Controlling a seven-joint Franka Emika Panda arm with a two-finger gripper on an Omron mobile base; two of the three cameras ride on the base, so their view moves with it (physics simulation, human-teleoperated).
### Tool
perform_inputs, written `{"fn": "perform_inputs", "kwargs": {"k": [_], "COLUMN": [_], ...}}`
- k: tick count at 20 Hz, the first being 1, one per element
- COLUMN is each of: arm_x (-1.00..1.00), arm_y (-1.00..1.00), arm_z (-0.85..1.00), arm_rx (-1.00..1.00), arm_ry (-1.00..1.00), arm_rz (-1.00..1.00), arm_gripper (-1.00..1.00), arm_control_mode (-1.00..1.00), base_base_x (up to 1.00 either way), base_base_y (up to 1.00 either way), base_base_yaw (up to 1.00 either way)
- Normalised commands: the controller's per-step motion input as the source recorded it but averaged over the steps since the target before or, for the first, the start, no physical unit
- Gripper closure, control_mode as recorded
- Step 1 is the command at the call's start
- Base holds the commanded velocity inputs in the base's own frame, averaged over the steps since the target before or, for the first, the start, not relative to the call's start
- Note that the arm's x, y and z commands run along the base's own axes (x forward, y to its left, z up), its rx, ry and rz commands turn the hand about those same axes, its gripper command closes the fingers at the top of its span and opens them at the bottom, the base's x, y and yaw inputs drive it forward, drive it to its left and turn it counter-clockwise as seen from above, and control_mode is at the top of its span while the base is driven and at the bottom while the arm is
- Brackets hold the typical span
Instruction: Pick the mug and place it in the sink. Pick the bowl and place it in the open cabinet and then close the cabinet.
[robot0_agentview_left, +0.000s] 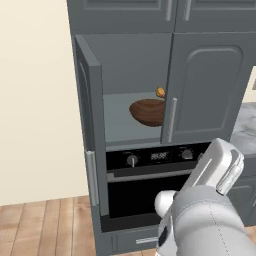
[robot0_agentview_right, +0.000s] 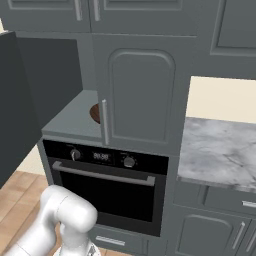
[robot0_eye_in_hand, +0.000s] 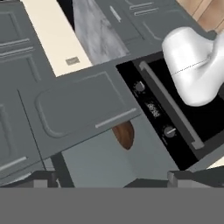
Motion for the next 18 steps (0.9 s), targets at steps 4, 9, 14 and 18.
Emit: {"fn": "perform_inputs", "kwargs": {"k": [4,9,14,18], "arm_x": [0.04,0.37,0.66,0.59], "arm_y": [0.81,0.46,0.02,0.4], "arm_z": [-0.02,-0.07,-0.35,-0.44], "arm_rx": [-0.1,-0.14,-0.16,-0.18], "arm_ry": [0.0,0.0,0.0,0.0], "arm_rz": [0.0,-0.01,-0.01,0.0], "arm_gripper": [-1.0,-1.0,-1.0,-1.0], "arm_control_mode": [-1.0,-1.0,-1.0,-1.0], "base_base_x": [0.0,0.0,0.0,0.0], "base_base_y": [0.0,0.0,0.0,0.0], "base_base_yaw": [0.0,0.0,0.0,0.0]}}
